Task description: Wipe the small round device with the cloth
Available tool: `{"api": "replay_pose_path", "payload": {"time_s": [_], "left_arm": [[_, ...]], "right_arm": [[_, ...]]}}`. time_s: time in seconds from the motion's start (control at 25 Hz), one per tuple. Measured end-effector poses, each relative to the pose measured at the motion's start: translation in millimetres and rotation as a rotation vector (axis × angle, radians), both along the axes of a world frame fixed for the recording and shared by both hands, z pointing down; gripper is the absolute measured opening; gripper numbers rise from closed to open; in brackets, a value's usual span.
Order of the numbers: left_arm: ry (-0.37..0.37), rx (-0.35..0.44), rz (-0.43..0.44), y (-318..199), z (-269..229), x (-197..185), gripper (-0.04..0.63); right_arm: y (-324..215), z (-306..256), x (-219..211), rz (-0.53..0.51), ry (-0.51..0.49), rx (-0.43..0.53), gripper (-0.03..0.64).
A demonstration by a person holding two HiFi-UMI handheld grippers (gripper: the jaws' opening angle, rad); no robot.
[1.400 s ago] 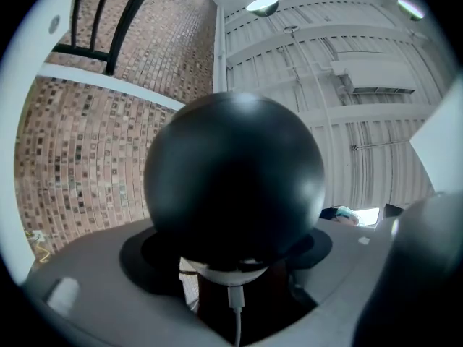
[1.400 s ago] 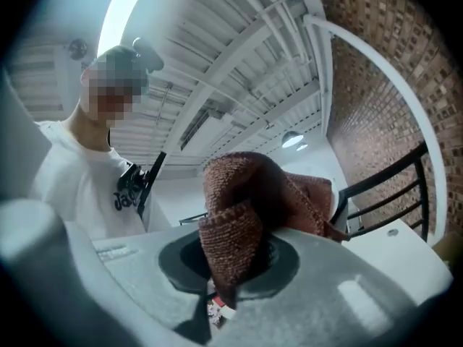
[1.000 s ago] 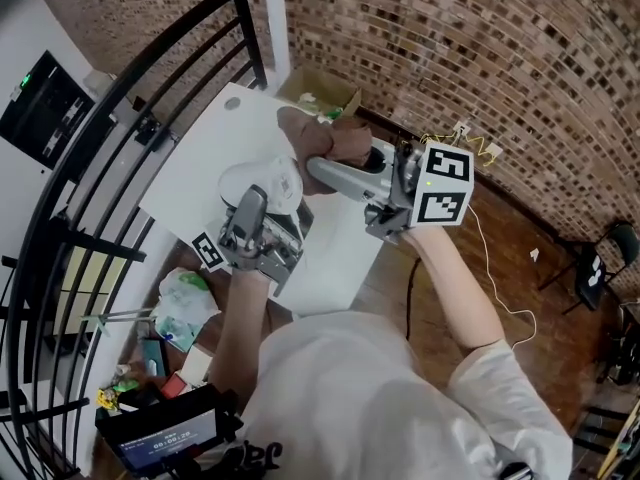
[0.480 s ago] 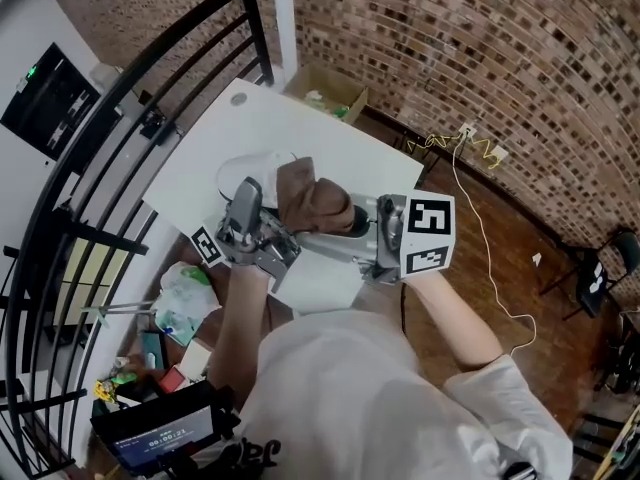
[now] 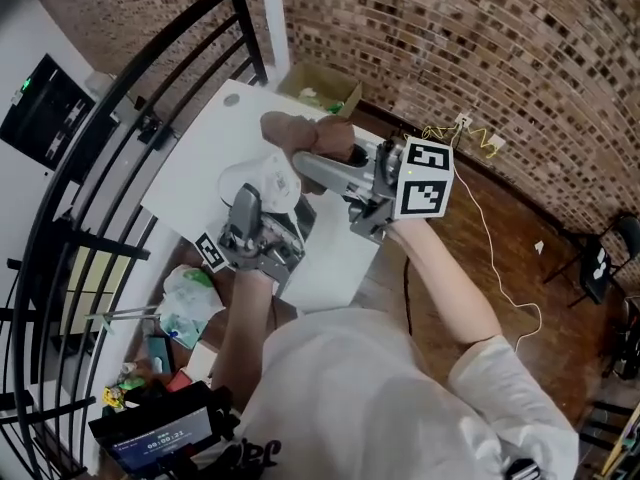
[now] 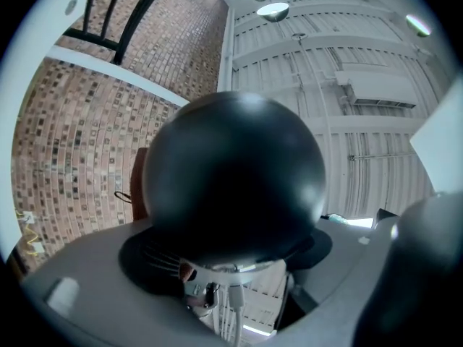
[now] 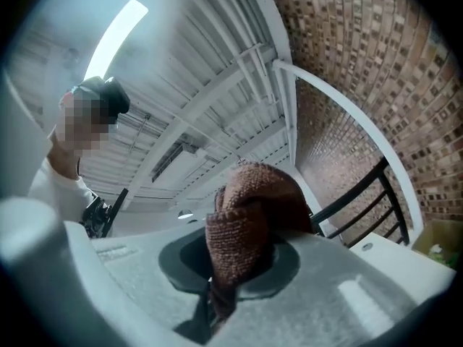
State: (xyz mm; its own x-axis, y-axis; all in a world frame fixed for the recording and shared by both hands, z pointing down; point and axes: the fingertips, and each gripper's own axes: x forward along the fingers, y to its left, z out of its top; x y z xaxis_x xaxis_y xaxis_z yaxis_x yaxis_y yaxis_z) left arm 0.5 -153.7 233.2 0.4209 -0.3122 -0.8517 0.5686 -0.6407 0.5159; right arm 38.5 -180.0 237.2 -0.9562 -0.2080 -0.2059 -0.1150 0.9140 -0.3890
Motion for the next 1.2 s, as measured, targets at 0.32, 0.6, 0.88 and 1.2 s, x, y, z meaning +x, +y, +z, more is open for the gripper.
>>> {"api": "replay_pose_path", "payload": {"time_s": [0.32,0.6,0.88,1.2], "left_arm": [[0.019,-0.032,-0.023,-7,3,-9,0.399],[-0.134,-0.088,-0.091,-22,32,-1,0.399],[-0.947,-0.057,-0.25,-43,162,39,0.399],[-1.839,0.186,-0.209,-29,392,59,0.4]], "right_arm": [[42,30,-2,-0.057,-0.068,-0.125,0.025],[75,51,-15,-0.07,-0.045,-0.143,0.025],[29,99,68,0.219,-0.111,-0.318,0.025],[30,188,105,0.349,-0.004,-0.484,0.025]]}}
